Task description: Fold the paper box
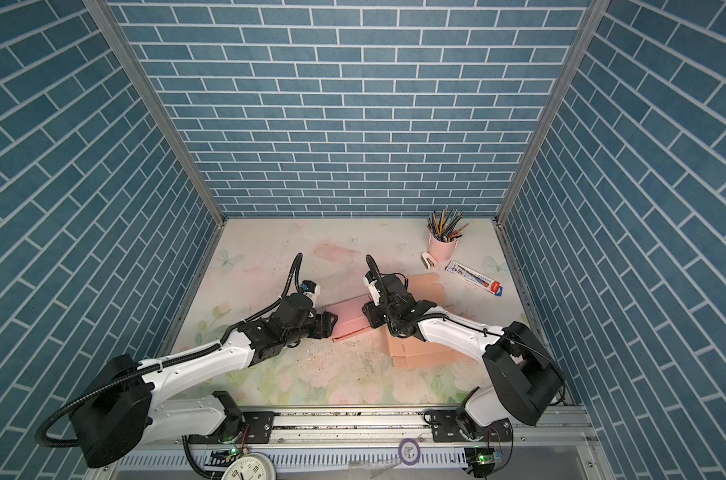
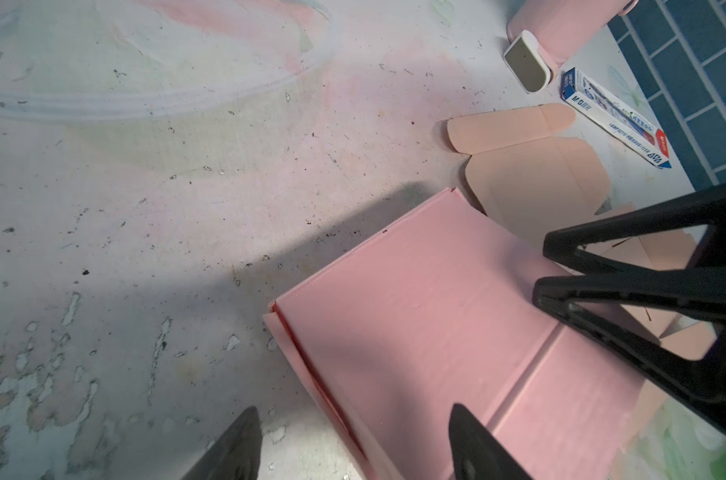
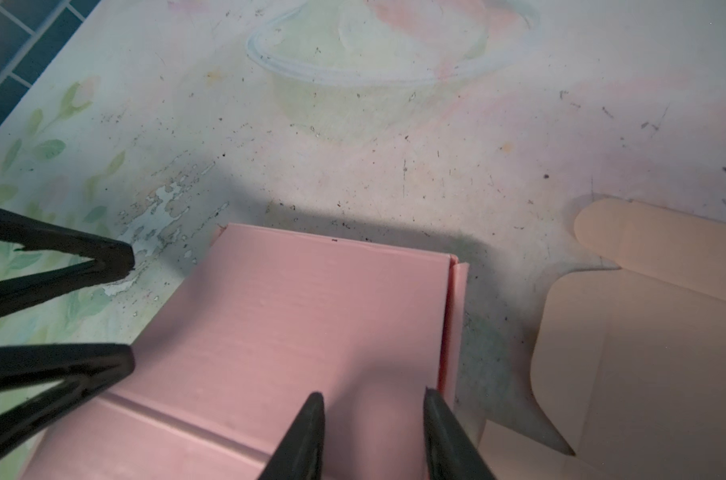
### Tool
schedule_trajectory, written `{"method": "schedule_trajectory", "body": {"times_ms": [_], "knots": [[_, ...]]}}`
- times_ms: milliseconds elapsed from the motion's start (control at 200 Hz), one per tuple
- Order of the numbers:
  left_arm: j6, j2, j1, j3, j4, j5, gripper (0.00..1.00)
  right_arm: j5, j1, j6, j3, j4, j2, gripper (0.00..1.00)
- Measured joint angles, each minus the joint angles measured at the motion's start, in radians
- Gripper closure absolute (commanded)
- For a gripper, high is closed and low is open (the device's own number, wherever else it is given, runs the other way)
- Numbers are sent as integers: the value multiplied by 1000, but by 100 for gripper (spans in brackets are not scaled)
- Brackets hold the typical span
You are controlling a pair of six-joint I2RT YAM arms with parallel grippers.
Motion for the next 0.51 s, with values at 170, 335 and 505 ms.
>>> {"method": "schedule_trajectory", "body": {"times_ms": [170, 335, 505], "knots": [[4, 30, 10, -24, 39, 18, 31, -3, 0, 11, -15, 2, 13, 59], [6, 56, 15, -47, 65, 32, 33, -3, 0, 13, -28, 2, 13, 59], [9, 71, 22, -60, 98, 37, 35, 0, 2, 19, -32, 2, 24, 60]]}}
